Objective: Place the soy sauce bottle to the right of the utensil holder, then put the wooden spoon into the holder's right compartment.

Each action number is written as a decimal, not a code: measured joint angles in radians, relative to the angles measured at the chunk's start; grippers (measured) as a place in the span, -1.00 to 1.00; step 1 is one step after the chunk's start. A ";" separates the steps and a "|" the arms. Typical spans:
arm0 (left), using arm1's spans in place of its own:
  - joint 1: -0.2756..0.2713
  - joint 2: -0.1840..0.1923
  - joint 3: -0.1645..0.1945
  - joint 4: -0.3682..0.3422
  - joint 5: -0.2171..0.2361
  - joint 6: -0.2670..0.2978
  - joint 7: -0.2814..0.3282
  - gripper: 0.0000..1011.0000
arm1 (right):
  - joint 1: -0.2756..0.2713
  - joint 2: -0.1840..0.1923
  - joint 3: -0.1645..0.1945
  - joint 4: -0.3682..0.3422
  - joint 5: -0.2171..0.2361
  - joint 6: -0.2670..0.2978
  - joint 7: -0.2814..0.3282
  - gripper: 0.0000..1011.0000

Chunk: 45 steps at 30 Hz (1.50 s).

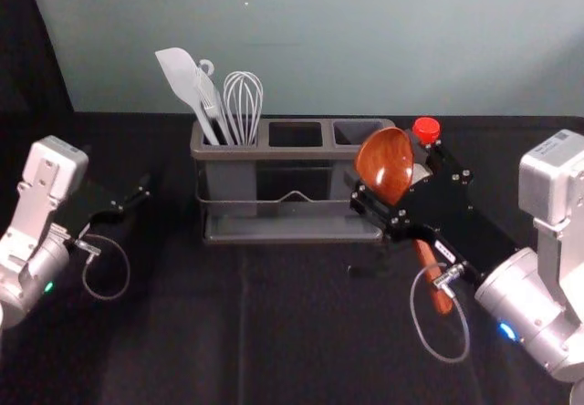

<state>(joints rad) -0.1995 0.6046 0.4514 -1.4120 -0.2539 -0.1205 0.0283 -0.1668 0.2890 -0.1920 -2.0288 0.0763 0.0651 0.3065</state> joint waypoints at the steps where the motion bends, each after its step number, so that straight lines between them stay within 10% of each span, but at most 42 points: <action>1: 0.000 0.000 0.000 0.000 0.000 0.000 0.000 0.98 | 0.000 0.000 0.000 0.000 0.000 0.000 0.000 0.66; 24: 0.000 0.000 0.000 0.000 0.000 0.000 0.000 0.98 | 0.024 -0.005 -0.009 0.017 0.015 -0.008 -0.001 0.66; 45: 0.000 0.000 0.000 0.000 0.000 0.000 0.000 0.98 | 0.400 -0.098 -0.092 0.381 0.105 -0.311 0.042 0.66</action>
<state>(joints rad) -0.1995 0.6047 0.4514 -1.4120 -0.2539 -0.1205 0.0283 0.2337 0.1905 -0.2842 -1.6476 0.1810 -0.2459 0.3484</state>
